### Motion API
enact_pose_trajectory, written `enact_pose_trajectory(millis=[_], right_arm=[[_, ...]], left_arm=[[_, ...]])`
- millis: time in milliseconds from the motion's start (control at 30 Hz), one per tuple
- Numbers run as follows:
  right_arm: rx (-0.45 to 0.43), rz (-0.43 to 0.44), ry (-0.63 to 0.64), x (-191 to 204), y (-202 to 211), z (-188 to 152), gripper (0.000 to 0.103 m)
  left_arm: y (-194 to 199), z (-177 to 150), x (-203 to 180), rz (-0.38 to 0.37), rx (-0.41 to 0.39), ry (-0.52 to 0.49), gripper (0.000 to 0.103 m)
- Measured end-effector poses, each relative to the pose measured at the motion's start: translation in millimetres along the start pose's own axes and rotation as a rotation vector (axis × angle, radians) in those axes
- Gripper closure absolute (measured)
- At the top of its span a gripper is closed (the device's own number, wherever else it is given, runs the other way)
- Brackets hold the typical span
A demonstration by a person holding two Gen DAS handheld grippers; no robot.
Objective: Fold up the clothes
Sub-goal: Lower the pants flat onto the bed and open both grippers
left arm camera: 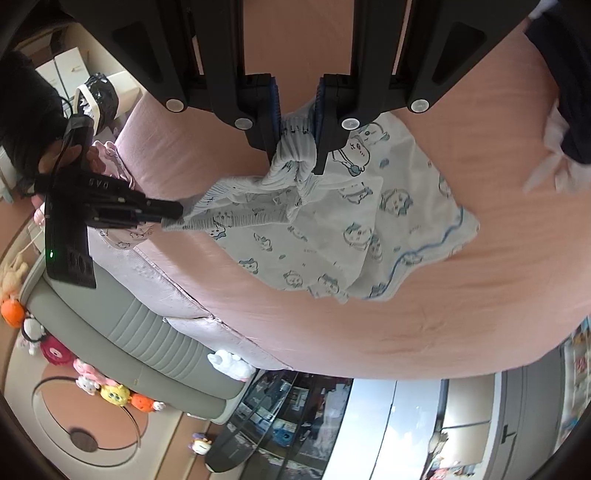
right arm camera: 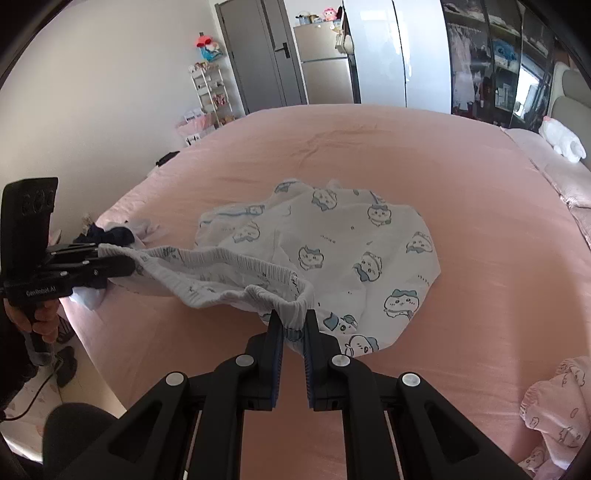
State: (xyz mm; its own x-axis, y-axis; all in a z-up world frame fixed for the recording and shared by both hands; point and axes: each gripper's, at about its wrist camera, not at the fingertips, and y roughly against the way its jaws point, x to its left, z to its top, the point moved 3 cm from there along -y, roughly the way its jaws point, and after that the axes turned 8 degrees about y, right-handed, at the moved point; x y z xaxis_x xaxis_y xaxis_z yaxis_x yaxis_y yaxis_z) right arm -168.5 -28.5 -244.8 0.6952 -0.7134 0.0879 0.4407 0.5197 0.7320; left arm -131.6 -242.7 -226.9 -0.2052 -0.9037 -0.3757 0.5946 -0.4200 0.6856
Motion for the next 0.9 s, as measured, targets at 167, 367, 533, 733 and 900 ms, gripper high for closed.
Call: enact_pose_trajectory(millis=[167, 367, 533, 733, 900], right_arm=[[0.028, 0.020, -0.052, 3, -11, -26, 0.095], [0.047, 0.000, -0.066, 2, -12, -42, 0.095], [0.050, -0.016, -0.084, -1, -5, -53, 0.095], [0.055, -0.036, -0.099, -1, 5, -62, 0.093], [0.055, -0.055, -0.110, 3, 16, -69, 0.043]], left_arm=[[-4, -21, 3, -0.009, 0.026, 0.034, 0.091], [-9, -42, 7, -0.021, 0.062, 0.077, 0.090], [-10, -49, -2, -0.028, 0.117, 0.074, 0.079], [-1, -66, -12, -0.006, 0.139, 0.030, 0.046], [-1, -69, -10, 0.049, 0.150, 0.046, 0.029]])
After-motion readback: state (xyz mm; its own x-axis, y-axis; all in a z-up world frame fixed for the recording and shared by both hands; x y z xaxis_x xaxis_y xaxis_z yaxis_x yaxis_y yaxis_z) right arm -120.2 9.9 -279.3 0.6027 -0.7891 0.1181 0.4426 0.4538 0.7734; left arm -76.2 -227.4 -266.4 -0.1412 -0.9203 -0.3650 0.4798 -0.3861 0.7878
